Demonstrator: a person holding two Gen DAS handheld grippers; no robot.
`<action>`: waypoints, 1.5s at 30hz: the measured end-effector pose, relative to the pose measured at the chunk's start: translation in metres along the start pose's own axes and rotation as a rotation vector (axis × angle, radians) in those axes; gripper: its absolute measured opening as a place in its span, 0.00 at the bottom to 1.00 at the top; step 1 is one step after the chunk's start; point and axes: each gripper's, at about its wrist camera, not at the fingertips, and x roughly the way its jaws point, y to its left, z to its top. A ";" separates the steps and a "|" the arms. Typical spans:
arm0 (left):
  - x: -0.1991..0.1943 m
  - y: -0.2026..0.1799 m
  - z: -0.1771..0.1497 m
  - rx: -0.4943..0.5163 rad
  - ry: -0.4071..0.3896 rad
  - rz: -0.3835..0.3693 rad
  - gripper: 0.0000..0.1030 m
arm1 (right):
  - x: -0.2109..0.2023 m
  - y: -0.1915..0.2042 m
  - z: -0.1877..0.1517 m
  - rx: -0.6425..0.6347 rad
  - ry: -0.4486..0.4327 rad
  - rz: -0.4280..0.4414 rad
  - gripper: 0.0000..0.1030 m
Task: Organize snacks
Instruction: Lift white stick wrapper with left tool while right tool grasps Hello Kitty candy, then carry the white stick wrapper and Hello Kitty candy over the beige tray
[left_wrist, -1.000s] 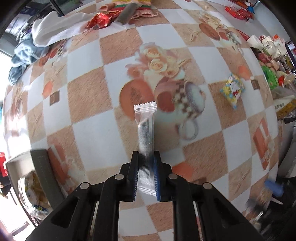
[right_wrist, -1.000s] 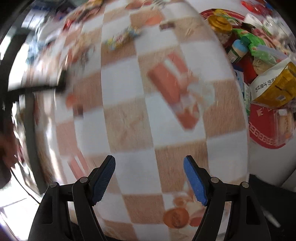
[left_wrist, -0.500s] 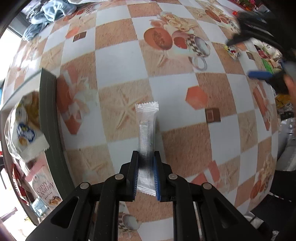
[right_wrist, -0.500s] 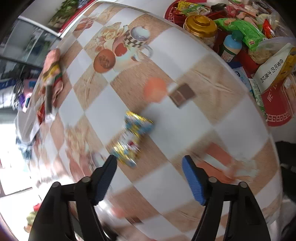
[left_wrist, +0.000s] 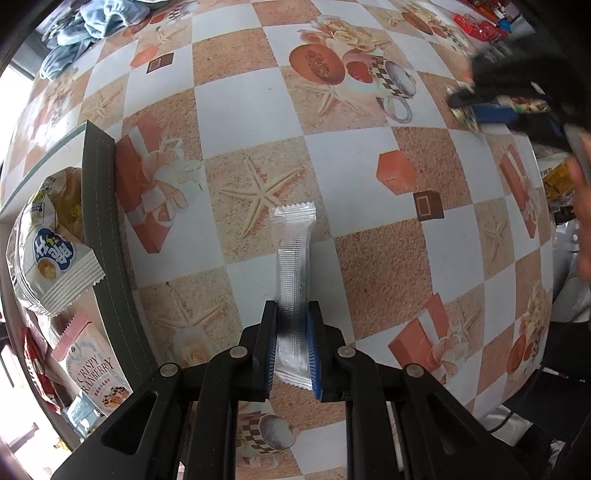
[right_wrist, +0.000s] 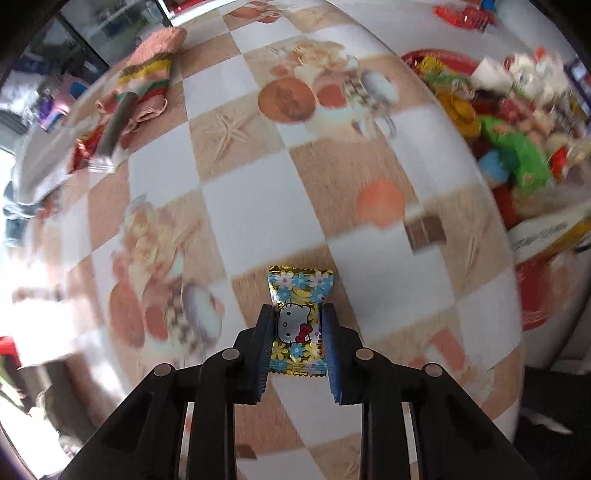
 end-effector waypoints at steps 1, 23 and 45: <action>0.000 -0.002 -0.001 0.008 -0.004 0.004 0.17 | -0.002 -0.009 -0.008 0.012 0.010 0.031 0.26; 0.012 -0.022 -0.031 -0.002 -0.048 0.065 0.16 | -0.016 -0.006 -0.162 -0.453 0.095 -0.072 0.26; -0.053 -0.002 -0.056 -0.049 -0.111 0.067 0.16 | -0.059 0.037 -0.198 -0.510 0.107 0.144 0.26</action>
